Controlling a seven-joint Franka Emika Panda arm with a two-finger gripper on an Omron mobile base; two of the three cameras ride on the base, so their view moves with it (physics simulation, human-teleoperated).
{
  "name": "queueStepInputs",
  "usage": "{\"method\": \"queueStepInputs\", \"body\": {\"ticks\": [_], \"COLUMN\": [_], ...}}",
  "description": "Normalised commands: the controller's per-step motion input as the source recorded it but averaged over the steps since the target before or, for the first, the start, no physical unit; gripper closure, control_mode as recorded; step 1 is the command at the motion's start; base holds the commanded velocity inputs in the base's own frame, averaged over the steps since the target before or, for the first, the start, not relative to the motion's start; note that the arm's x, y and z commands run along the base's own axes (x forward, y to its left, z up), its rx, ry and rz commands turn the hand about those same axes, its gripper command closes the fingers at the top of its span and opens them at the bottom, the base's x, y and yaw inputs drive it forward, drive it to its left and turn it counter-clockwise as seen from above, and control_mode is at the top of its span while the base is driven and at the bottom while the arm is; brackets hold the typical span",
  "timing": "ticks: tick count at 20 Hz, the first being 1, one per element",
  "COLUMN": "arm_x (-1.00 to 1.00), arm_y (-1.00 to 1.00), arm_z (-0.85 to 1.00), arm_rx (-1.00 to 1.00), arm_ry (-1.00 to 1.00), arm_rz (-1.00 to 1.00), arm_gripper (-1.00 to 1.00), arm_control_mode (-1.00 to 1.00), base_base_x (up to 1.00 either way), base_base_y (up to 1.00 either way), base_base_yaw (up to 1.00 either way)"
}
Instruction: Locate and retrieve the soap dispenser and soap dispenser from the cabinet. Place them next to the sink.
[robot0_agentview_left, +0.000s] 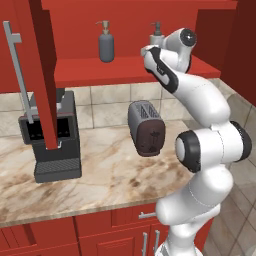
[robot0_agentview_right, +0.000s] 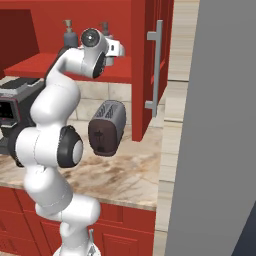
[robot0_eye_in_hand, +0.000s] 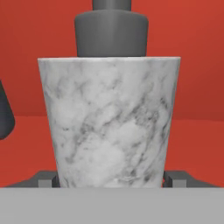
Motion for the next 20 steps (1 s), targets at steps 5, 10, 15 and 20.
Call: {"method": "queueStepInputs", "body": {"ticks": [5, 10, 15, 20], "arm_x": [-0.27, -0.34, -0.54, -0.73], "arm_y": [0.0, 0.0, 0.0, -0.03], "arm_z": [0.16, 0.22, 0.05, 0.0], "arm_rx": [0.02, 0.0, 0.0, 0.0], "arm_ry": [-0.04, -0.03, -0.03, -0.01], "arm_rz": [-0.05, -0.03, -0.05, -0.06], "arm_gripper": [1.0, 1.0, 1.0, 1.0], "arm_control_mode": [-1.0, -1.0, -1.0, -1.0], "base_base_x": [0.0, 0.0, 0.0, 0.0], "base_base_y": [0.0, 0.0, 0.0, 0.0], "base_base_yaw": [0.0, 0.0, 0.0, 0.0]}}
